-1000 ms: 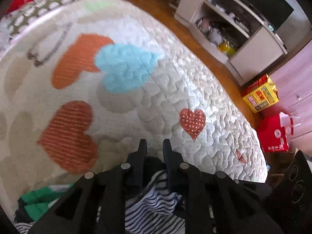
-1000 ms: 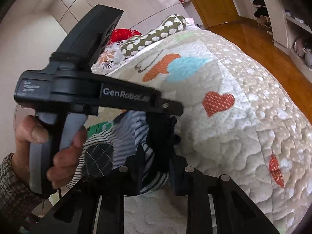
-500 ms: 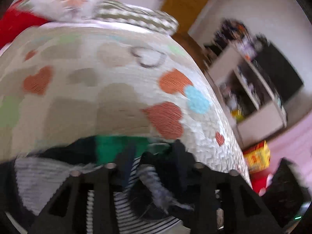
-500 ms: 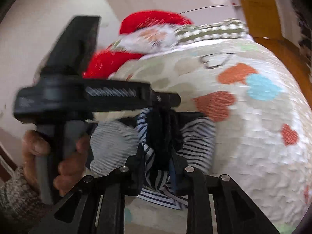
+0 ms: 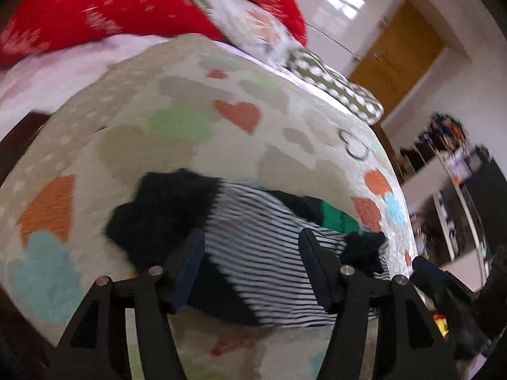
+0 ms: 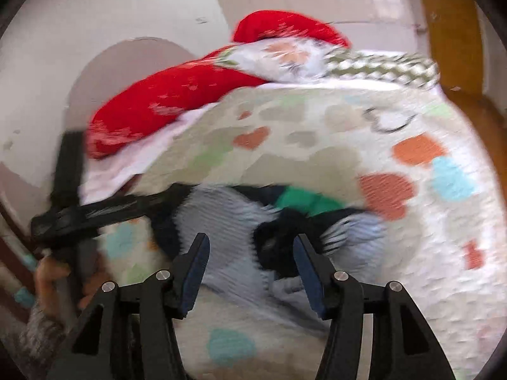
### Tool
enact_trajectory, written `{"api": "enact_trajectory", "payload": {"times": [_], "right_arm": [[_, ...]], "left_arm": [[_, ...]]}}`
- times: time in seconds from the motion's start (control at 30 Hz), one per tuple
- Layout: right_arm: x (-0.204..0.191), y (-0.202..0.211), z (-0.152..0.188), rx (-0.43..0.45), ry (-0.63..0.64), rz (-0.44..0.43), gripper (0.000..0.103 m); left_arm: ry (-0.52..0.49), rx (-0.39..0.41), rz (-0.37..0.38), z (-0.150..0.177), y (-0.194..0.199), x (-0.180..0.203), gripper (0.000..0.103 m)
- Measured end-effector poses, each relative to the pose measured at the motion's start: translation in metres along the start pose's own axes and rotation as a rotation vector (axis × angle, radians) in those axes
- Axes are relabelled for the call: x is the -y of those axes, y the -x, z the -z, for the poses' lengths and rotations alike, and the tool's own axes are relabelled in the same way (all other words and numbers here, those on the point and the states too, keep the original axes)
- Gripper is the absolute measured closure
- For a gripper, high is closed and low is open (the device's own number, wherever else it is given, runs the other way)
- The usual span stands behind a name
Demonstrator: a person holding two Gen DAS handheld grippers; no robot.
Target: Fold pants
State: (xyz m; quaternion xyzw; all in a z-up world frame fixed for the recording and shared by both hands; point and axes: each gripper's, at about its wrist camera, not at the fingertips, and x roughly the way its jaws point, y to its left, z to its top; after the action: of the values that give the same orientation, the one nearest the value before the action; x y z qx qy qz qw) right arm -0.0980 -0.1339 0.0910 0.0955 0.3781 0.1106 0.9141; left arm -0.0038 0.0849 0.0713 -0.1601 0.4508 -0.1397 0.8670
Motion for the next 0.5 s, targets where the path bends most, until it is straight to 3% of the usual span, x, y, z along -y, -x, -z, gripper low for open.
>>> {"api": "enact_trajectory", "payload": {"times": [0.03, 0.07, 0.1, 0.2, 0.37, 0.5], "right_arm": [[0.001, -0.002, -0.004, -0.012, 0.006, 0.043, 0.064], [0.004, -0.007, -0.007, -0.036, 0.008, 0.076, 0.089], [0.006, -0.014, -0.009, -0.063, 0.001, 0.089, 0.092], [0.011, -0.043, -0.011, -0.131, -0.029, 0.103, 0.093], [0.017, -0.101, -0.003, -0.255, -0.035, 0.145, 0.092], [0.011, -0.082, -0.010, -0.231, -0.016, 0.144, 0.092]], "left_arm": [[0.017, 0.009, -0.004, 0.000, 0.003, -0.009, 0.038], [0.029, 0.019, -0.017, 0.000, 0.006, -0.016, 0.038], [0.035, 0.029, -0.041, 0.000, 0.008, -0.023, 0.038], [0.059, 0.057, -0.119, 0.000, 0.014, -0.044, 0.038], [0.160, 0.062, -0.137, 0.001, 0.019, -0.084, 0.038], [0.199, 0.051, -0.129, 0.007, 0.010, -0.101, 0.033]]}}
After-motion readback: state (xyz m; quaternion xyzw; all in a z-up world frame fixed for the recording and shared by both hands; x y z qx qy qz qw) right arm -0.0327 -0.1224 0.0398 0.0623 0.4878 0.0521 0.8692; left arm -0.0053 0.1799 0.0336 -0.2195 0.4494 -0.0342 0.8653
